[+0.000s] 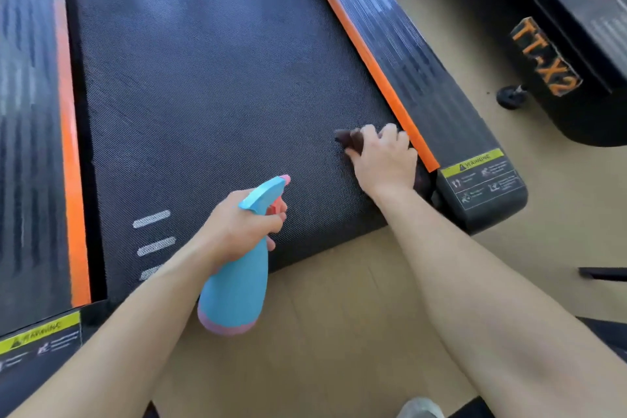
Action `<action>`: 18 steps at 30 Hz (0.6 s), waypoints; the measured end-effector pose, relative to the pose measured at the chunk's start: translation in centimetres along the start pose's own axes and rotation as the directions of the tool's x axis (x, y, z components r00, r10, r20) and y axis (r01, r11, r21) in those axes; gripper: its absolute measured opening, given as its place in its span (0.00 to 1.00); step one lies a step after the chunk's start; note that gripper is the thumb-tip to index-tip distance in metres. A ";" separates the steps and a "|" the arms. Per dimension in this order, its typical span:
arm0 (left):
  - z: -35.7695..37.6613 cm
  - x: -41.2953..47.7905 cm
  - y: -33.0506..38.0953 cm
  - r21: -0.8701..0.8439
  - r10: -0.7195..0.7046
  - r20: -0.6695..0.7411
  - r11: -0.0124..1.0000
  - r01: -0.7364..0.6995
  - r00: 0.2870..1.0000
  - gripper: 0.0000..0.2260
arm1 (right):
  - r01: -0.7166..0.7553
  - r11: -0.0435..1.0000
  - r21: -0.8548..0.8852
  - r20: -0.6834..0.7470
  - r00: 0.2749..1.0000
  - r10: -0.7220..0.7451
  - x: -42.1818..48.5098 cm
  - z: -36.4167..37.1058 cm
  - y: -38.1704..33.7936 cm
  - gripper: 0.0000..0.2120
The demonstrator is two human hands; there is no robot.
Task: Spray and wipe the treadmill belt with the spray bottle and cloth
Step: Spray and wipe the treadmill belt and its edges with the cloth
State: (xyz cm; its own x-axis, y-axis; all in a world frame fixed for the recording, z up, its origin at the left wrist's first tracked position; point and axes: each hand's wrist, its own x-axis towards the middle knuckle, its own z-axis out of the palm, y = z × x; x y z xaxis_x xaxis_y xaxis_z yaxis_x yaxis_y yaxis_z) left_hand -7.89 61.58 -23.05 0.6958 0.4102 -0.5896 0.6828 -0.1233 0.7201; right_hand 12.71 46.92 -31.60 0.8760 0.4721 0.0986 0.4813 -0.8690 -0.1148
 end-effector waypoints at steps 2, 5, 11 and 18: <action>0.1 0.3 -0.2 0.000 0.003 0.008 1.000 -0.003 1.000 0.11 | -0.013 0.999 -0.037 -0.034 0.999 0.012 -0.1 0.3 -0.7 0.18; 0.5 0.6 0.1 0.006 0.005 0.020 1.000 -0.005 1.000 0.08 | 0.171 0.985 -0.006 -0.098 0.980 -0.170 -5.7 0.1 -1.0 0.17; 2.5 0.2 1.0 0.063 -0.007 0.039 0.998 0.005 0.999 0.07 | 0.374 0.927 -0.017 -0.053 0.926 -0.375 -7.0 0.3 1.1 0.18; 4.7 -0.1 2.3 0.121 0.027 0.017 0.992 -0.029 0.999 0.03 | 0.156 0.987 0.024 0.049 0.986 -0.157 -7.3 -1.8 1.2 0.17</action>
State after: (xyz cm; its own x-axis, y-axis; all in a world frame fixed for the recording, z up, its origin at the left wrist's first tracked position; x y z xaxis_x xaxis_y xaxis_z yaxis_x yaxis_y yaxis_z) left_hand -5.36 57.03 -23.02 0.7177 0.3913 -0.5760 0.6843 -0.2433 0.6874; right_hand 6.86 42.14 -30.64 0.7900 0.6095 0.0667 0.6127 -0.7808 -0.1219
